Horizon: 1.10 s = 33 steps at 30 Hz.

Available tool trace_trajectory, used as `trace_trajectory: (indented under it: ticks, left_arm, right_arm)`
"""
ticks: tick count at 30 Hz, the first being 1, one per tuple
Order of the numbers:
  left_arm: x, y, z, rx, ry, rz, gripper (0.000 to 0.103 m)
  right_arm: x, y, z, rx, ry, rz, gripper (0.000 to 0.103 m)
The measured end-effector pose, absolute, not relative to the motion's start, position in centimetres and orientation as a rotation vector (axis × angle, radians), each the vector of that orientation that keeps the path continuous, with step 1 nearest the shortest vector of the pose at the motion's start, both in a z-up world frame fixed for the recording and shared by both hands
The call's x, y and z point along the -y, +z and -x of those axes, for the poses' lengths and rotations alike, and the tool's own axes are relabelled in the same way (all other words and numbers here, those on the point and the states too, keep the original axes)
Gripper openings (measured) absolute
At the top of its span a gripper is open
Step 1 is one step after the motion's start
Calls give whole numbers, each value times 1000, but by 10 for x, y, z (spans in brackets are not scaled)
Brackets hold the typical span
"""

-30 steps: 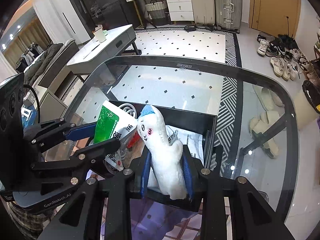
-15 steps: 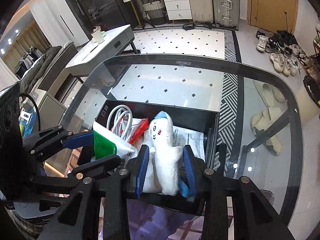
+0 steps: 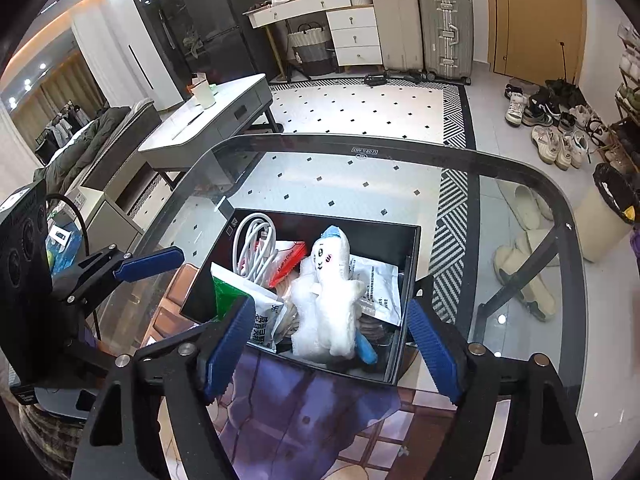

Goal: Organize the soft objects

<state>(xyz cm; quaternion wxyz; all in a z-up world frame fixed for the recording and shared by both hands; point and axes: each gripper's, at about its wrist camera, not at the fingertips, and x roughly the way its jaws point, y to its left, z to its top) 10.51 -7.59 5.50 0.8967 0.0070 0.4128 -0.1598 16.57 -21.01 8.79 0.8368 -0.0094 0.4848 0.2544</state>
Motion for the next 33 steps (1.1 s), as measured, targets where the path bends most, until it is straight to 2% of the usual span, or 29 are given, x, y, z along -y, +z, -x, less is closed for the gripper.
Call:
trace_trajectory:
  ticks: [3,11,20,22,33]
  left_arm:
    - [72,55,-99,-846,-308,-27,84]
    - [59,61,-80,-793,-267,-21,97]
    - [48,57,-63,-741,-202,-14,99]
    - [46,54,-60,-740,-199,-7,103]
    - [47,42,-46,-707,-168,22,103]
  right_arm:
    - [211,90,-159,-1014,534,21,85]
    - [219,88,-139,-970,488,34,88]
    - [230,84,-109,-861,479,28,90]
    - [233,83,-101,-837,474,19,90]
    - [248,72,-75,-785,433,0,90]
